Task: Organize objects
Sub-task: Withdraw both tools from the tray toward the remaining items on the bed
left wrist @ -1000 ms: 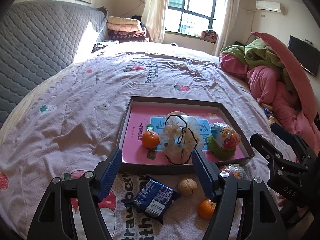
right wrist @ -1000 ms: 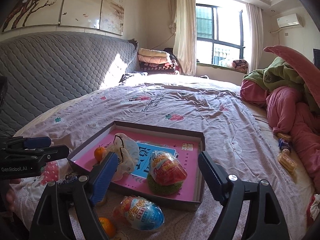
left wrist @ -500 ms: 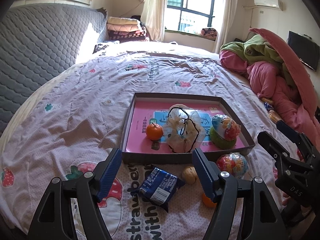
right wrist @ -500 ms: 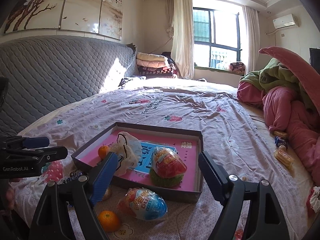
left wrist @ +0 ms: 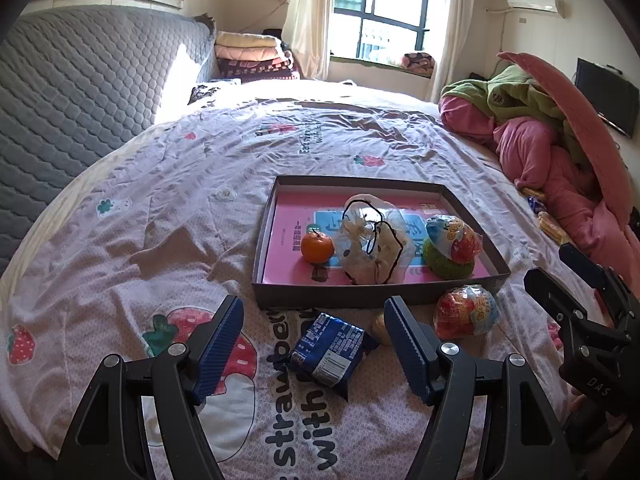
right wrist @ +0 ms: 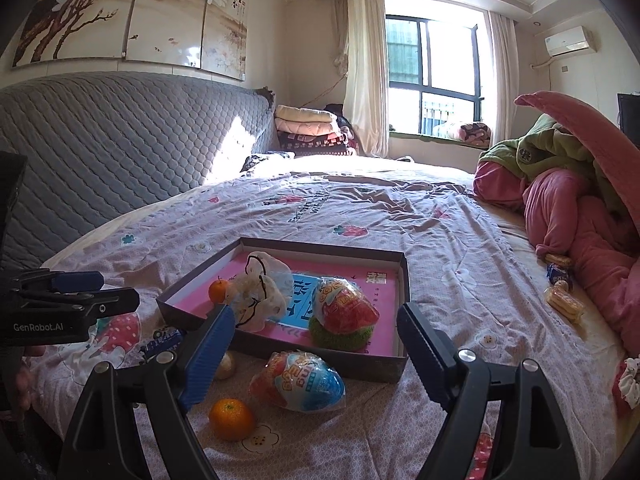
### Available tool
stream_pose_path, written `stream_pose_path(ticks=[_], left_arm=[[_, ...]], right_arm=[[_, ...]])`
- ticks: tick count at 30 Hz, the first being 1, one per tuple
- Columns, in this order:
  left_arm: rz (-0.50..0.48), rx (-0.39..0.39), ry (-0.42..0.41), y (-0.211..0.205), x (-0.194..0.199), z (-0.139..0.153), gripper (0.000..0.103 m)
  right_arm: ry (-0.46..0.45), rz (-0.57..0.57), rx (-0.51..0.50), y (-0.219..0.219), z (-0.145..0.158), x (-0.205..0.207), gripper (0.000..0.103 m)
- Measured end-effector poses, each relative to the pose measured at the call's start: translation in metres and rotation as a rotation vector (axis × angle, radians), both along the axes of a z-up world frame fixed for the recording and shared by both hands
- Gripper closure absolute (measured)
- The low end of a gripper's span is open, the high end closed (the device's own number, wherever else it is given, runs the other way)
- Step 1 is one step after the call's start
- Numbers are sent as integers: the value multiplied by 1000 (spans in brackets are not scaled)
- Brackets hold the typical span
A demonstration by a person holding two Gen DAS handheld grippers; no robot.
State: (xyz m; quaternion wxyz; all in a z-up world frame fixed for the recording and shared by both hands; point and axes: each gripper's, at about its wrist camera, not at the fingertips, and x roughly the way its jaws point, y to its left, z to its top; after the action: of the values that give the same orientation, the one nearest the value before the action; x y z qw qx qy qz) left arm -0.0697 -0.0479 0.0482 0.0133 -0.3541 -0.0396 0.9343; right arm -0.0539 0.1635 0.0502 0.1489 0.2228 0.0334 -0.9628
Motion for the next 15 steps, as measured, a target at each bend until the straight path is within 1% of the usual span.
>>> stream_pose_path(ticks=[12,15], left_arm=[[-12,-31,-5,1,14,-5,29],[-16,-29,-17,2,16,-8,29]], right_arm=[[-7,-11,-3,-2,-2,15,20],[-13,-9,6,-4,-4,18,20]])
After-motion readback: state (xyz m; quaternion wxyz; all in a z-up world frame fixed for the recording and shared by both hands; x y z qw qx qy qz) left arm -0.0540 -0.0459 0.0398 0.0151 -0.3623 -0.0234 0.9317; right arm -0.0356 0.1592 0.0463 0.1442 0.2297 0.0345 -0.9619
